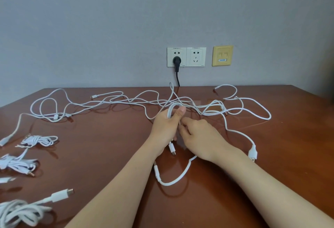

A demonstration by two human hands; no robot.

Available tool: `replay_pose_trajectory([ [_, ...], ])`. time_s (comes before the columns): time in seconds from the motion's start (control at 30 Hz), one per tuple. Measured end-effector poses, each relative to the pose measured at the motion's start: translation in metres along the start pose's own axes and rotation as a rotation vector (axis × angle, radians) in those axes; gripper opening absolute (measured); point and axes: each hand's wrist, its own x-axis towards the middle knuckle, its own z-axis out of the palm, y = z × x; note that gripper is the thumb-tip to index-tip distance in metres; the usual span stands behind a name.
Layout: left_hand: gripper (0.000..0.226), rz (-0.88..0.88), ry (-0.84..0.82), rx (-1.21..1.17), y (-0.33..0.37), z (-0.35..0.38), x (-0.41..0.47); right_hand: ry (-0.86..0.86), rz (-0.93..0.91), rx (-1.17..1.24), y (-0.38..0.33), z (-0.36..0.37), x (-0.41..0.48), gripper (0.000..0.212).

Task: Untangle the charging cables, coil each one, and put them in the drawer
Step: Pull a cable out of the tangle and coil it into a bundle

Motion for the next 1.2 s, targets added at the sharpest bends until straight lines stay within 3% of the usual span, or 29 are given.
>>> replay_pose_trajectory([
  [0.13,0.042,0.034,0.071,0.075,-0.003,-0.003,0.003,-0.003,-0.048,-0.077,-0.001,-0.002,-0.001,0.028],
  [0.27,0.037,-0.014,0.125,0.067,-0.005,-0.005,0.006,0.002,-0.079,-0.092,0.0,0.0,-0.002,0.019],
  [0.43,0.023,-0.187,0.138,-0.42,0.0,-0.01,0.008,-0.003,-0.082,-0.096,0.001,-0.002,-0.002,0.025],
  [0.57,0.027,-0.257,0.183,-0.738,-0.001,-0.016,0.013,0.005,-0.06,-0.099,0.001,-0.005,0.0,0.041],
  [0.77,0.032,-0.302,0.193,-0.894,0.002,-0.021,0.016,0.039,0.065,-0.033,0.013,-0.017,0.003,0.044],
  [0.9,0.033,-0.333,0.17,-0.821,0.003,-0.02,0.016,0.087,0.111,-0.025,0.015,-0.023,0.003,0.032],
  [1.0,0.03,-0.344,0.122,-0.721,0.003,-0.018,0.015,0.12,0.036,-0.095,0.013,-0.026,0.001,0.017],
  [1.2,0.024,-0.254,-0.049,-0.266,0.003,-0.012,0.006,0.076,-0.11,-0.036,0.014,-0.021,-0.001,0.012],
])
